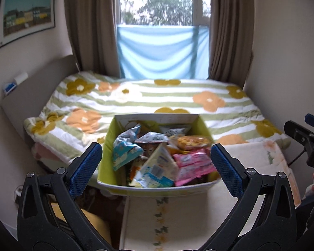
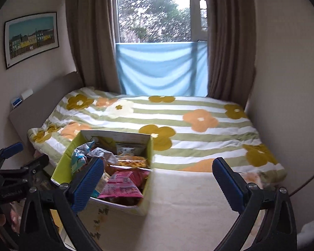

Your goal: Organize snacks

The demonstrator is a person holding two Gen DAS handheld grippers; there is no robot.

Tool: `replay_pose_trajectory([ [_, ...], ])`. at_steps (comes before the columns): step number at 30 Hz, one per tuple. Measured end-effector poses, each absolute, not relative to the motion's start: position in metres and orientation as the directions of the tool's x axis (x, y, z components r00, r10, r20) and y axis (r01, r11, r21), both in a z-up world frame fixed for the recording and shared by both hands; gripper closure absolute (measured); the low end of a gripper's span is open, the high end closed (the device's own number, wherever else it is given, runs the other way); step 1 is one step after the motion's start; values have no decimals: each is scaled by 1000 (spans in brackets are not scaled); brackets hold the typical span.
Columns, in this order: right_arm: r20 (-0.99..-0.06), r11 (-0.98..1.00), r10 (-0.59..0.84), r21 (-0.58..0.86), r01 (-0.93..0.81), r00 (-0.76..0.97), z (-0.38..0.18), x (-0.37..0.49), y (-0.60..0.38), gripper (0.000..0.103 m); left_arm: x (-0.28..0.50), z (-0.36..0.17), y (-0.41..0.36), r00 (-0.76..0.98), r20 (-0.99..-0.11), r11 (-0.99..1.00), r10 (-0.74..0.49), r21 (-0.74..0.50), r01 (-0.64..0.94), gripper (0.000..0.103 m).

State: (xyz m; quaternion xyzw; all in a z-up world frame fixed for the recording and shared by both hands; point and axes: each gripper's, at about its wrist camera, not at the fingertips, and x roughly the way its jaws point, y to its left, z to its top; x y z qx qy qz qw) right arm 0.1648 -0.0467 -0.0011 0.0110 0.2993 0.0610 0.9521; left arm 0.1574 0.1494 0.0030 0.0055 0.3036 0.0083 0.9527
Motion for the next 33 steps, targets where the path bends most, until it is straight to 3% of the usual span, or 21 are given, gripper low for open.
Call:
replay_pose_trajectory([
  [3, -555, 997, 74, 34, -66, 828, 2, 136, -62, 0, 124, 12, 132, 849, -528, 999, 31, 36, -14, 0],
  [16, -521, 999, 44, 48, -22, 853, -1, 50, -95, 0, 32, 20, 89, 874, -485, 1000, -30, -10, 29, 0],
  [33, -492, 999, 23, 53, 3, 870, 0, 27, -106, 0, 18, 28, 84, 884, -466, 999, -37, -20, 31, 0],
])
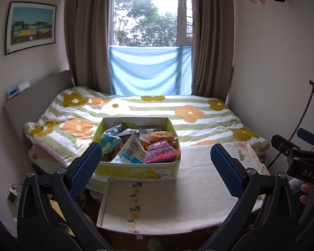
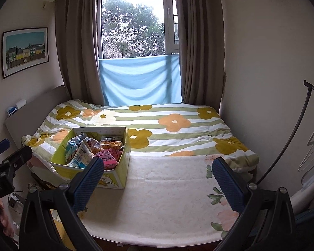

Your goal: Organize snacks

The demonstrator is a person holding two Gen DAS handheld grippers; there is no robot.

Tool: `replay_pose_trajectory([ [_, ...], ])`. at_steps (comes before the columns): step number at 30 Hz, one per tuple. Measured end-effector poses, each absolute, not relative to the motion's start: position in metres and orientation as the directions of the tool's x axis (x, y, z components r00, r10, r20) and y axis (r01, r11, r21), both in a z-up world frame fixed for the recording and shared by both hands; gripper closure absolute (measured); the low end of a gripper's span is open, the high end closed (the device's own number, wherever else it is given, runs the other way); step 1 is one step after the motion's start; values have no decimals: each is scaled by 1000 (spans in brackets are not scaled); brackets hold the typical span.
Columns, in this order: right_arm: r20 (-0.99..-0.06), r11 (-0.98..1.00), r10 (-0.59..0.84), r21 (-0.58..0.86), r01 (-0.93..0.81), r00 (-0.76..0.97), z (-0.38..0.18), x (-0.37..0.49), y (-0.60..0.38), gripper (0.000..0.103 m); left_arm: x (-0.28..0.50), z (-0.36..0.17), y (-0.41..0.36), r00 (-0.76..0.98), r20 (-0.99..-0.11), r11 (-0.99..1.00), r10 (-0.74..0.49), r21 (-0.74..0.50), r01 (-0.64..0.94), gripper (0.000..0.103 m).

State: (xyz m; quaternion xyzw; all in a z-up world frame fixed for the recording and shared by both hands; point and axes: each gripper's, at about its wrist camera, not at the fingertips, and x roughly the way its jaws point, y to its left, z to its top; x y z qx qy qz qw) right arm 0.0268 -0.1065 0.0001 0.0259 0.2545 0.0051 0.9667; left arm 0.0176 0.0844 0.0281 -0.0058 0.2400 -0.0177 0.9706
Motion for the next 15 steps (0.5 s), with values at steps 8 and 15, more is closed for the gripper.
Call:
replay_pose_trajectory([
  [8, -488, 998, 25, 55, 3, 872, -1, 26, -106, 0, 18, 29, 87, 883, -469, 999, -36, -28, 27, 0],
  [15, -489, 998, 21, 66, 13, 872, -1, 26, -111, 0, 19, 29, 83, 882, -470, 999, -38, -21, 31, 0],
])
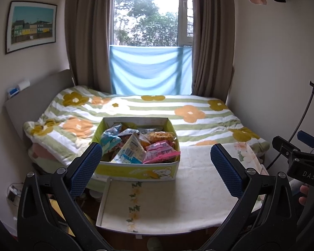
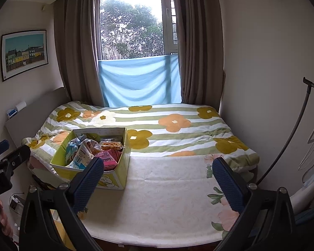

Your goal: Organize snacks

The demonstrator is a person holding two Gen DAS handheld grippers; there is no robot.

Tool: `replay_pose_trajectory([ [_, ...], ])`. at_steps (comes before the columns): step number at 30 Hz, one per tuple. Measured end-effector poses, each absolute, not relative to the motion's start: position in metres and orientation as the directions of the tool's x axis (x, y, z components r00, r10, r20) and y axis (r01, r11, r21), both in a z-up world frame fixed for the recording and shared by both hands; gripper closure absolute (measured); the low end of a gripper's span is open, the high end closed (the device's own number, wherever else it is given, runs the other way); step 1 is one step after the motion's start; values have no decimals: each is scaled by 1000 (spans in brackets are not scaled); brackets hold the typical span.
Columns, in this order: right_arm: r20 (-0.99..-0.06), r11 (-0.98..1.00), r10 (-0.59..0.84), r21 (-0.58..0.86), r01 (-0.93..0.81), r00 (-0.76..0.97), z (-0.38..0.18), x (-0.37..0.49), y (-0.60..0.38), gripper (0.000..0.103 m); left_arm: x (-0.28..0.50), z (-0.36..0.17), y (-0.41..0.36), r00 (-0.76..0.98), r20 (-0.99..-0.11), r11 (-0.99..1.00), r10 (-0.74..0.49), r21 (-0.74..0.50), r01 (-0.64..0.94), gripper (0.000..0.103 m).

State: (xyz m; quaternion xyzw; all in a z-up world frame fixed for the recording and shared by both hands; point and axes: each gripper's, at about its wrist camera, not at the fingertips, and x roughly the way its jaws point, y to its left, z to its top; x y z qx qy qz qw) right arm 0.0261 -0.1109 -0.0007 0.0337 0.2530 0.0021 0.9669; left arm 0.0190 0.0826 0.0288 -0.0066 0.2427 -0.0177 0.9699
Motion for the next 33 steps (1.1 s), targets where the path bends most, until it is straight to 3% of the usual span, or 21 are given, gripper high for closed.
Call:
replay_pose_trajectory([
  [22, -488, 997, 3, 73, 37, 873, -2, 28, -116, 0, 25, 30, 82, 881, -471, 1000, -28, -8, 28, 0],
  [33, -493, 996, 17, 80, 26, 870, -2, 30, -115, 0, 20, 33, 83, 889, -457, 999, 39, 17, -35, 0],
])
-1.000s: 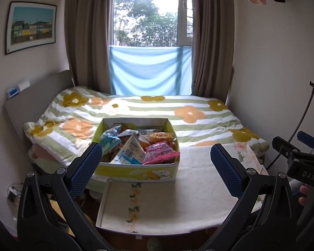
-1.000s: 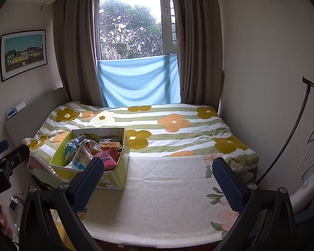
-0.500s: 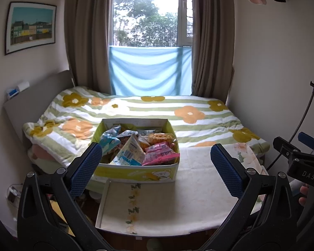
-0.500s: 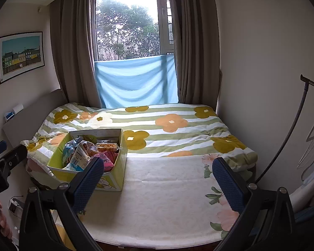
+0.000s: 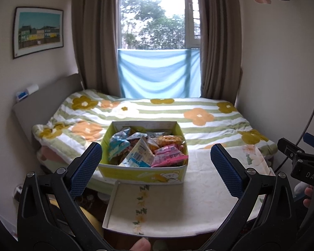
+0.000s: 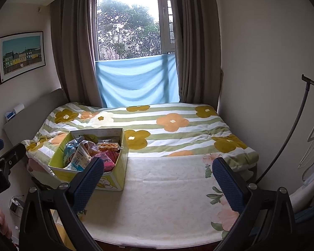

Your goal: Organize snacks

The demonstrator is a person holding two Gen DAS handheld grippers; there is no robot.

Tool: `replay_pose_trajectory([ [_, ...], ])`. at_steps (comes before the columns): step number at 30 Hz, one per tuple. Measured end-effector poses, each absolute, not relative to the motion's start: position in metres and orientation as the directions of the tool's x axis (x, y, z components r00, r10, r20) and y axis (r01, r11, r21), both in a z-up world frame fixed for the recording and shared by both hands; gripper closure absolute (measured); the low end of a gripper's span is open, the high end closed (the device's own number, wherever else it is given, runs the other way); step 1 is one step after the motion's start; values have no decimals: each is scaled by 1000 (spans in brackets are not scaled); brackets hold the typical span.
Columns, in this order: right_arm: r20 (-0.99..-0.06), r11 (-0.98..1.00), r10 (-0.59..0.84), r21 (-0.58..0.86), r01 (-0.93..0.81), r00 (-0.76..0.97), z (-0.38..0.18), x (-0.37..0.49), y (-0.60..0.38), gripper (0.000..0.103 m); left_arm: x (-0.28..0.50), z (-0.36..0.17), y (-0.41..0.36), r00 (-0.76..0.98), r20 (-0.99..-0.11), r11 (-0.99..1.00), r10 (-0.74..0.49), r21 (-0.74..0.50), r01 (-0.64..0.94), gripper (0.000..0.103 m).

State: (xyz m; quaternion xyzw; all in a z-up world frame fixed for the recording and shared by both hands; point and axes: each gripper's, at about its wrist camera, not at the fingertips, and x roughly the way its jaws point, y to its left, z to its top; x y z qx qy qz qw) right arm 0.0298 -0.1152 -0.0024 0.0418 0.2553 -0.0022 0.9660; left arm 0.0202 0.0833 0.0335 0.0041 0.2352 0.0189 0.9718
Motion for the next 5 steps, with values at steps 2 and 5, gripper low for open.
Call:
replay_pose_trajectory([
  [2, -500, 996, 32, 83, 12, 866, -3, 32, -114, 0, 21, 32, 87, 882, -468, 999, 51, 21, -47, 0],
  [5, -515, 996, 57, 86, -15, 855, -7, 37, -108, 0, 23, 27, 96, 874, -479, 997, 78, 28, -73, 0],
])
